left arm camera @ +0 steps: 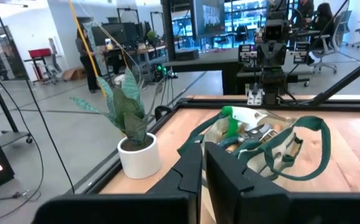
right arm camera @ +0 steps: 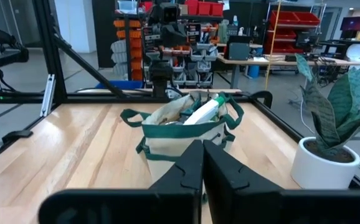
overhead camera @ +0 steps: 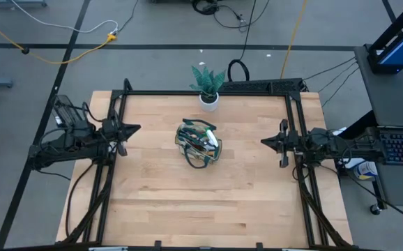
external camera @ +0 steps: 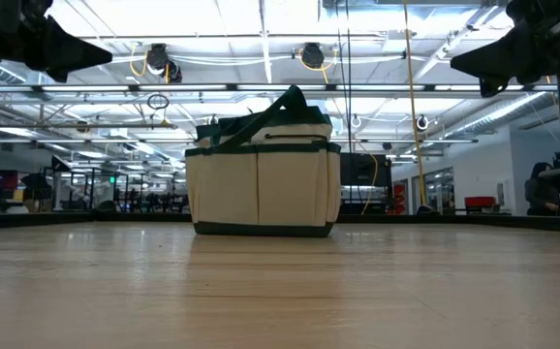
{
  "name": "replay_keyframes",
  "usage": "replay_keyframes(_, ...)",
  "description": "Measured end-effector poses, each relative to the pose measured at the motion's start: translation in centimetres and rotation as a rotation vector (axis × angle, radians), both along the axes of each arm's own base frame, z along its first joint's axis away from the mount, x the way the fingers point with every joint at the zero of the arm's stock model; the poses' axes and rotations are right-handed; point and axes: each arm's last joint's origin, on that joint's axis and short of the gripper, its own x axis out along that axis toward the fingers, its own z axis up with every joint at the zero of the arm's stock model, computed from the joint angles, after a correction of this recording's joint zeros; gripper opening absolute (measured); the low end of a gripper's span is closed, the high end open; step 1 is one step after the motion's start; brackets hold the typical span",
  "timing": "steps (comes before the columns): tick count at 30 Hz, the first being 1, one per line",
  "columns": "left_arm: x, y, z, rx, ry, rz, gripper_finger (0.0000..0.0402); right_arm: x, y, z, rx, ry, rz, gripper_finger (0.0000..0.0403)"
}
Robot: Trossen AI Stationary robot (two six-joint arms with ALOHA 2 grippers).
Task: Pick & Place Garden tools in Gardening bag
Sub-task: Return to Home Position
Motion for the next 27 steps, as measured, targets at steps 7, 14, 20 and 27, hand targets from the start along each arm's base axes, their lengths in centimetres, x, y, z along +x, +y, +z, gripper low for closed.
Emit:
replay_keyframes(7,0.01,0.0,-0.02,0.01,0.004,0.0,0.0026,-0.27,0.0,0.1,-0.004,-0.017,0.0,0.0)
replay_keyframes(14,0.01,0.0,-0.04,0.003,0.004,0.0,0.0026,-0.5,-0.01,-0.19,-0.001,0.007,0.0,0.0)
replay_keyframes(20,0.01,0.0,-0.05,-0.006,0.001,-0.001,0.0026,-0.64,-0.01,-0.18,-0.003,0.003,0.001,0.0)
replay_keyframes(27,0.45,-0.04,-0.8,0.019,0.016,-0.035,0.0026,-0.64,-0.01,-0.16,-0.004,0.001,0.0,0.0)
